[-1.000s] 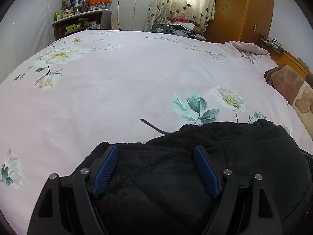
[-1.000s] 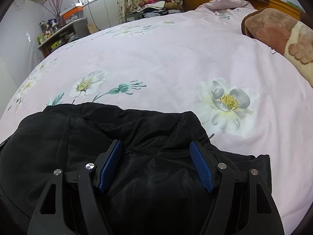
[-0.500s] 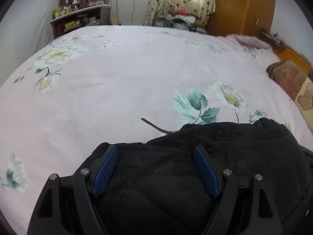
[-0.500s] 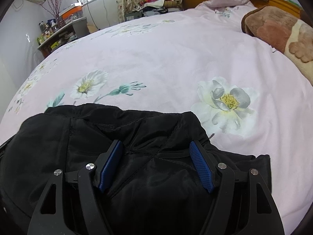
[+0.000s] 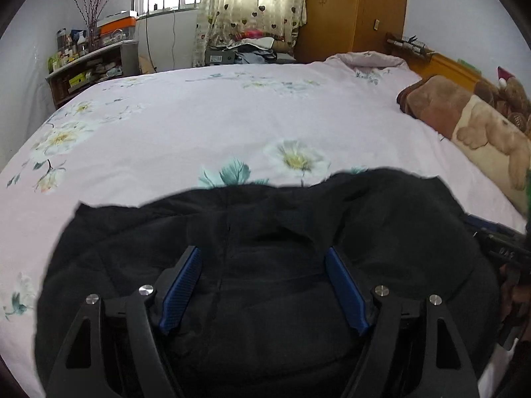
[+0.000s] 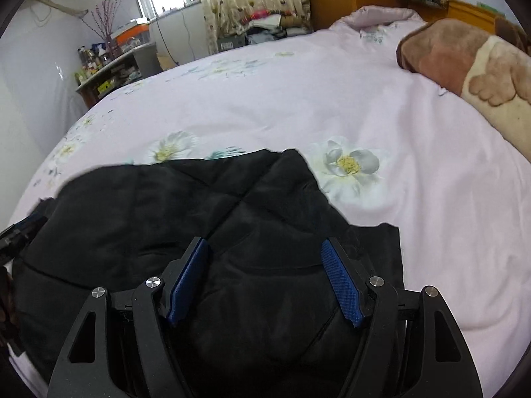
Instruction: Fold large clothes
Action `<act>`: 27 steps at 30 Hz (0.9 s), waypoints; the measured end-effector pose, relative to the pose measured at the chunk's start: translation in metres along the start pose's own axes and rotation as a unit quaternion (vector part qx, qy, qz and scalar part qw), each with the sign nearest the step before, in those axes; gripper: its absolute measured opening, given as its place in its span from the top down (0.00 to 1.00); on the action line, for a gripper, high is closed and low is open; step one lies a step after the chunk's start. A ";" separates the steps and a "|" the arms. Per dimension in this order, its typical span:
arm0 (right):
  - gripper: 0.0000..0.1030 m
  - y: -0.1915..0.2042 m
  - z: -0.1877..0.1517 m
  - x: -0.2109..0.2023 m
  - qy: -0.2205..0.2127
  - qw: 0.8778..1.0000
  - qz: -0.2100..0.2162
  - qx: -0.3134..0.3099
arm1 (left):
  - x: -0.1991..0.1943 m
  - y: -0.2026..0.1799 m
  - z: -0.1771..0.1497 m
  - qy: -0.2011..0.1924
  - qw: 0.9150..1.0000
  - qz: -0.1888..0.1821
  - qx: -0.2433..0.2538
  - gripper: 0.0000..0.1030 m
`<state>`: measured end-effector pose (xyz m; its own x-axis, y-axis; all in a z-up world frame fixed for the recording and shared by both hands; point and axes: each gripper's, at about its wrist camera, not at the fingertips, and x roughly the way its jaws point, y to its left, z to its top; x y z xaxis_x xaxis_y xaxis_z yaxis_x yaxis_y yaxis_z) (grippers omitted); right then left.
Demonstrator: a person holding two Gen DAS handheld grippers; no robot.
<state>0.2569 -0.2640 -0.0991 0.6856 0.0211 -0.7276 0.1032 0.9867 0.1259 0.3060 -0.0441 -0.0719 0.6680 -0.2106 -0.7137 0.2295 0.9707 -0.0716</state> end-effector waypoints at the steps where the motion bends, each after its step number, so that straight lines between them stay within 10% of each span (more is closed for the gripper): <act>1: 0.32 -0.002 -0.003 0.004 -0.004 1.000 0.000 0.004 | 0.003 0.003 -0.001 -0.005 1.000 -0.003 -0.008 0.22; 9: 0.32 0.002 -0.006 0.016 0.004 1.000 -0.016 0.002 | 0.007 0.009 0.000 0.015 1.000 -0.004 -0.015 0.23; 17: 0.32 0.009 -0.008 -0.067 -0.033 0.999 0.013 -0.006 | -0.065 0.083 -0.013 -0.024 0.998 0.046 -0.038 0.26; 21: 0.50 0.007 -0.027 -0.043 0.009 1.000 0.002 -0.015 | -0.048 0.113 -0.042 0.001 0.996 0.039 -0.076 0.25; 27: 0.51 0.005 -0.032 -0.024 0.020 1.000 -0.008 -0.018 | -0.043 0.109 -0.046 -0.008 0.996 0.043 -0.076 0.23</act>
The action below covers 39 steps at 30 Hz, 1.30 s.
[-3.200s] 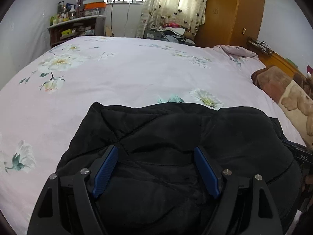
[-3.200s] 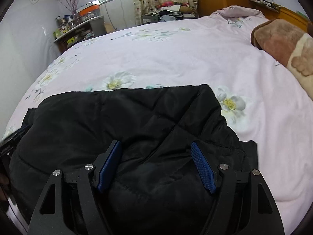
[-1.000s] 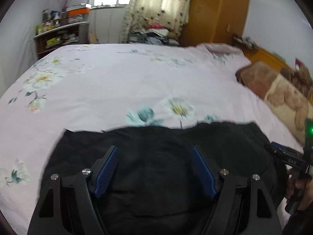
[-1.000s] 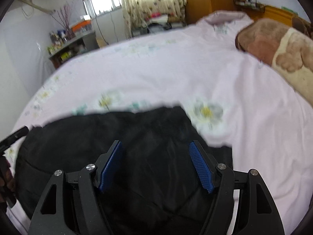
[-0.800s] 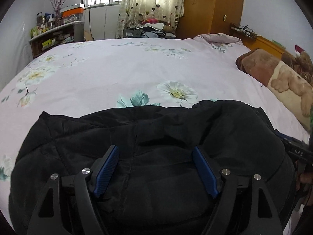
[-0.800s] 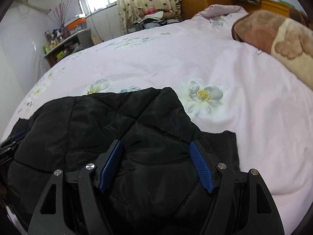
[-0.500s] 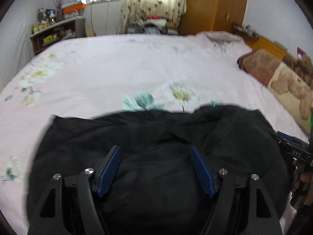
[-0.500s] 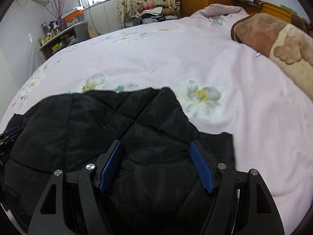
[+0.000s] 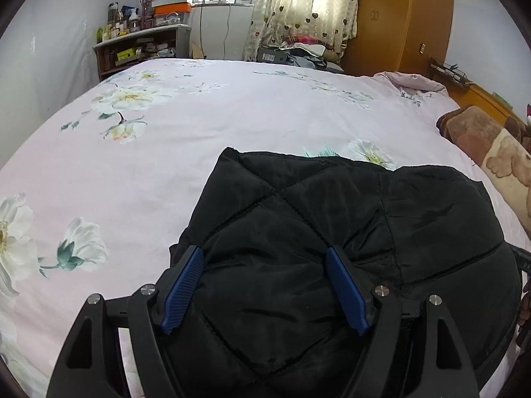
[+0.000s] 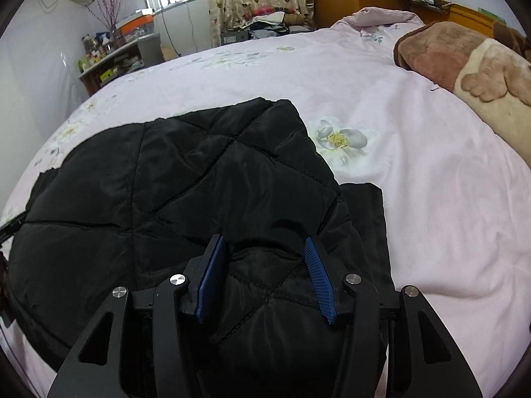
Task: Fold large clothes
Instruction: 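Open both tools and withdraw from the folded jacket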
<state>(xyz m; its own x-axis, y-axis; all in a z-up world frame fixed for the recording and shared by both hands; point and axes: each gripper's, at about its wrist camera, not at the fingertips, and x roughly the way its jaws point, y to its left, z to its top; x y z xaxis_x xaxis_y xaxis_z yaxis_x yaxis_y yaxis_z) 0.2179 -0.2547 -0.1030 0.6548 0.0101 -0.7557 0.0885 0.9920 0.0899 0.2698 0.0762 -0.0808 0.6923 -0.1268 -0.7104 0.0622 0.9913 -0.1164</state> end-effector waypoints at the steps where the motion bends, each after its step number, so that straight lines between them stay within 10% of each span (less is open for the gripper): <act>1: 0.51 0.000 0.001 0.001 0.002 1.000 -0.002 -0.004 | 0.000 0.002 0.001 0.002 1.000 -0.002 -0.003 0.23; 13: 0.51 0.007 -0.015 -0.073 -0.010 1.000 0.005 0.004 | -0.085 -0.015 -0.020 -0.010 1.000 -0.020 0.002 0.24; 19: 0.51 0.001 -0.041 -0.050 0.043 0.999 -0.009 0.020 | -0.061 -0.004 -0.054 0.049 0.998 -0.010 -0.024 0.25; 39: 0.47 0.045 -0.058 -0.140 -0.003 0.999 0.040 0.005 | -0.165 -0.053 -0.061 0.008 1.000 -0.012 0.007 0.25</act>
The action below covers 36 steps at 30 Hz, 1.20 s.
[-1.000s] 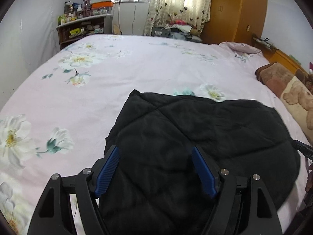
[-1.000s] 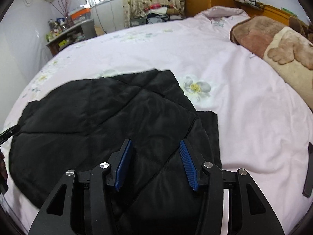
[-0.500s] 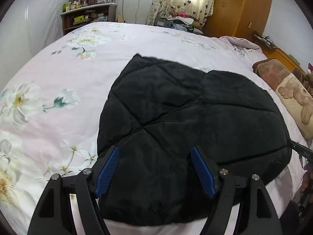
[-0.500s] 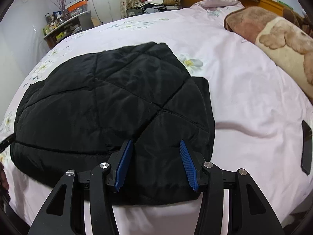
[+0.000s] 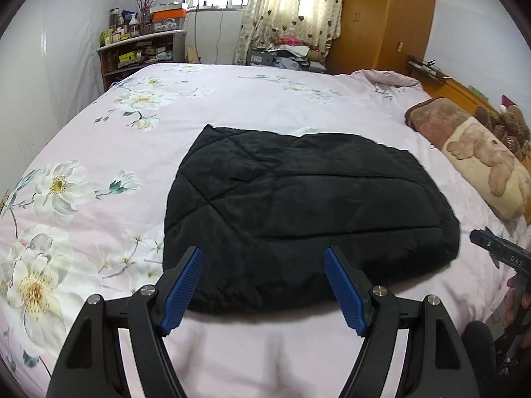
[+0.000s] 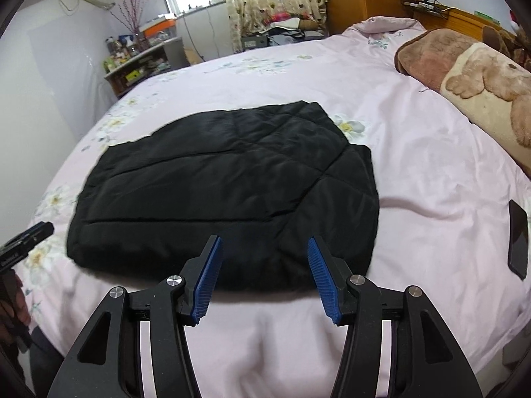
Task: Fold large clothes
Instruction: 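Open both tools and withdraw from the folded jacket, then grasp the folded jacket's side edge with both tools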
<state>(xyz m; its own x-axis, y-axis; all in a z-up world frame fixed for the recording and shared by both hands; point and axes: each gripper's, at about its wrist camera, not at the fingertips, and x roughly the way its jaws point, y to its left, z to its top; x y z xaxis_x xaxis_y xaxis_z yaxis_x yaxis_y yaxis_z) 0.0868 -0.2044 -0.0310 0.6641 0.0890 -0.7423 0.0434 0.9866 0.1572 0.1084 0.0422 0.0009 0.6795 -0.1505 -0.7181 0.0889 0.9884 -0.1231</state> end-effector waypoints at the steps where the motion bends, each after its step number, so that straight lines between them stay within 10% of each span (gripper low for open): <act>1: 0.47 0.004 -0.002 -0.005 -0.002 1.000 0.004 -0.002 | -0.005 -0.002 -0.002 -0.002 1.000 -0.003 0.001 0.25; 17: 0.43 -0.012 -0.010 -0.011 0.001 1.000 -0.001 -0.001 | -0.009 0.032 -0.007 -0.018 1.000 0.009 -0.021 0.25; 36: 0.34 -0.094 0.028 0.093 0.068 0.996 -0.017 0.052 | 0.135 0.121 0.019 0.056 0.990 -0.011 -0.131 0.25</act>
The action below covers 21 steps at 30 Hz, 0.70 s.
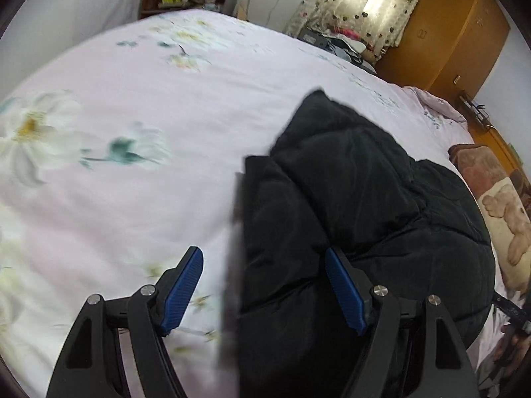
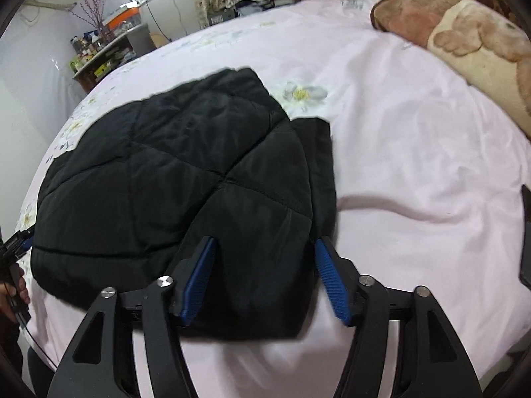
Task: Fold large clothes
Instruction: 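Grasp the folded jacket's side edge with both tools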
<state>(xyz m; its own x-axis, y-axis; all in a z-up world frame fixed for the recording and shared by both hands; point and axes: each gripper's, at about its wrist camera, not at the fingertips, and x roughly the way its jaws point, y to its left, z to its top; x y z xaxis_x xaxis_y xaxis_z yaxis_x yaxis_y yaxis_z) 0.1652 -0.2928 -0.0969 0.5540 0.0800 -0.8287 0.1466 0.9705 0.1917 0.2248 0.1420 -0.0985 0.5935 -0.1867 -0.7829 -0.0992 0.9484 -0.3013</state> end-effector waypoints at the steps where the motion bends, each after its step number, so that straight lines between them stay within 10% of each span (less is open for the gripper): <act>1: 0.30 -0.003 0.001 0.006 0.005 1.000 0.001 0.006 | 0.003 -0.005 0.000 0.002 1.000 -0.003 0.006 0.25; 21: 0.19 -0.048 0.001 0.043 0.035 0.991 0.104 0.071 | 0.029 0.013 -0.014 0.019 0.995 -0.089 -0.032 0.21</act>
<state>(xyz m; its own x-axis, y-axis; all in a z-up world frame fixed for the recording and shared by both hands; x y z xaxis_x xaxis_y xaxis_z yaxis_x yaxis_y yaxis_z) 0.1828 -0.3362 -0.1410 0.5268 0.2954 -0.7970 0.1511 0.8902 0.4298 0.2292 0.1454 -0.1330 0.5766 -0.3608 -0.7331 -0.0472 0.8810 -0.4707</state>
